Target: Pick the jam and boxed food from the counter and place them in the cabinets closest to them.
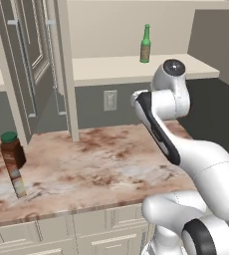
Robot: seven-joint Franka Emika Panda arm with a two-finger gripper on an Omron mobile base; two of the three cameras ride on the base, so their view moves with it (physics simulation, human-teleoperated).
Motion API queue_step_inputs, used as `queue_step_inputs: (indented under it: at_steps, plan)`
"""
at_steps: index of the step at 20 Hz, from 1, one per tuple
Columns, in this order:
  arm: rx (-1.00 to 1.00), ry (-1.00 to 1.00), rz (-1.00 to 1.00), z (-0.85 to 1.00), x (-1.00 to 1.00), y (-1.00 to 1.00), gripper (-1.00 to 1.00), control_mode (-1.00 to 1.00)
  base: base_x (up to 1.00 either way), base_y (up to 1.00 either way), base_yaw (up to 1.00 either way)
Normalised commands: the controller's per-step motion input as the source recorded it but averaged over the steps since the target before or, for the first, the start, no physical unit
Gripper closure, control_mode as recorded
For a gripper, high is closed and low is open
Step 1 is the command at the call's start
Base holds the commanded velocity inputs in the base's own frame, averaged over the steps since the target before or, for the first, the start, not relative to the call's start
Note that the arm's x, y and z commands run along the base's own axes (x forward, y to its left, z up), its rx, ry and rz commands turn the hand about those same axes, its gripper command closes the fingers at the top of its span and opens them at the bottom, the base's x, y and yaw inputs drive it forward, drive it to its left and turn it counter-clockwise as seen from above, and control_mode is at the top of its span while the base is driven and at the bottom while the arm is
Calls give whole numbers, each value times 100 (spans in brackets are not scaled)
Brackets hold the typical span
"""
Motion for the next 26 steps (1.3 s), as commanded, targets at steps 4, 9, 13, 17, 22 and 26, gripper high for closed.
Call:
queue_step_inputs:
  at_steps: [4,9,13,17,22,26]
  plan:
    - [0,-13,0,89,-1,6,100,-100,0,0,0]
    - [0,-12,0,87,0,9,100,-100,0,0,0]
    - [0,-10,1,73,4,15,100,-100,0,0,0]
    - [0,-9,2,46,25,23,100,-100,0,0,0]
    - [0,-6,0,23,51,27,100,-100,0,0,0]
    - [-2,-2,0,10,68,27,100,-100,0,0,0]
